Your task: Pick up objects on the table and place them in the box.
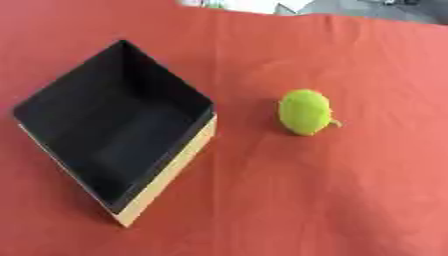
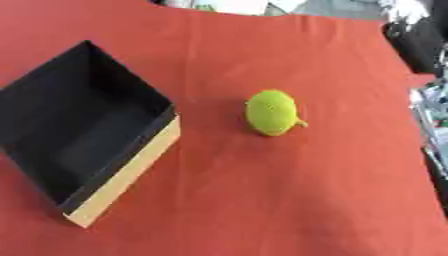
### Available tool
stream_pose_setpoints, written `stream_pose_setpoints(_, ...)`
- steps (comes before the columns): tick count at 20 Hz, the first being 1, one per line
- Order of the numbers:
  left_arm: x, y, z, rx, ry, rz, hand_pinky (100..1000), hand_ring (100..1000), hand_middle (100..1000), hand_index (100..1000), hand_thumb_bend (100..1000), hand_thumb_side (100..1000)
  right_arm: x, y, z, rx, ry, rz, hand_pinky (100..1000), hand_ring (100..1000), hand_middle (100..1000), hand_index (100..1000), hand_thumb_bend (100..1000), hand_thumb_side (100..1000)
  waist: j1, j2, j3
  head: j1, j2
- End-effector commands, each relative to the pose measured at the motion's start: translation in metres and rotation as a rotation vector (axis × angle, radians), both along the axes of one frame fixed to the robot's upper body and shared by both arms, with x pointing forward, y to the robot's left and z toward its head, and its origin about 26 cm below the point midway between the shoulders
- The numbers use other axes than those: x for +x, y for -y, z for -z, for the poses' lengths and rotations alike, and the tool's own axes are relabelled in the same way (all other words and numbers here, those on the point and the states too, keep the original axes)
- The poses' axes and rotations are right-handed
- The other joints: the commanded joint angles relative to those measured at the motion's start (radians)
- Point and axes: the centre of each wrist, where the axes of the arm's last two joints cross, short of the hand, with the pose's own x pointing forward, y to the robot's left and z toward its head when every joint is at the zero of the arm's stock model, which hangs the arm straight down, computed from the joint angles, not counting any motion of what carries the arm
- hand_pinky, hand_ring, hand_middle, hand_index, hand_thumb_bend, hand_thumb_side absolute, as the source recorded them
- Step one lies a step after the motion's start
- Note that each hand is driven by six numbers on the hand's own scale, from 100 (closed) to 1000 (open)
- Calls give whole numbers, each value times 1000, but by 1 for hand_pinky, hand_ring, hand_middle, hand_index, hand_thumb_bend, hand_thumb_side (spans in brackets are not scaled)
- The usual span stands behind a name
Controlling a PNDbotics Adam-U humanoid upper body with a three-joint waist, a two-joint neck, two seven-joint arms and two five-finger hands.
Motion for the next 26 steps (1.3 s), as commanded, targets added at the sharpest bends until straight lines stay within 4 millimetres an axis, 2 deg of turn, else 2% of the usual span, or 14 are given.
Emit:
stream_pose_setpoints(1,-5,-1,-8,21,25,-8,669,552,539,677,150,100,-3,1,-8,-18,18,-17,774,693,644,809,100,607,3,-24,-1,-1,-9)
stream_pose_setpoints(10,-5,-1,-9,24,23,-9,670,552,539,677,146,100,-5,4,-11,-71,-7,19,771,692,641,802,100,572,0,-27,1,0,-10)
stream_pose_setpoints(12,-5,-1,-9,27,22,-9,670,552,539,677,142,100,-5,5,-11,-118,-37,54,772,704,656,820,100,436,-1,-27,2,0,-9)
stream_pose_setpoints(13,-5,-2,-9,29,21,-10,671,552,539,677,141,100,-6,6,-12,-170,-71,82,774,715,673,831,100,434,-2,-27,3,0,-8)
stream_pose_setpoints(17,-4,-2,-9,38,18,-9,671,552,539,677,138,100,-9,10,-15,-461,-242,212,815,802,778,890,100,528,-6,-28,5,-1,-6)
stream_pose_setpoints(19,-4,-1,-9,43,17,-6,671,552,539,678,135,100,-10,9,-17,-610,-324,244,829,826,800,899,100,584,-7,-28,7,-3,-5)
stream_pose_setpoints(26,-2,-1,-9,59,13,3,671,552,538,678,130,100,-12,5,-26,-954,-528,204,837,850,827,904,100,624,-9,-28,16,-10,-2)
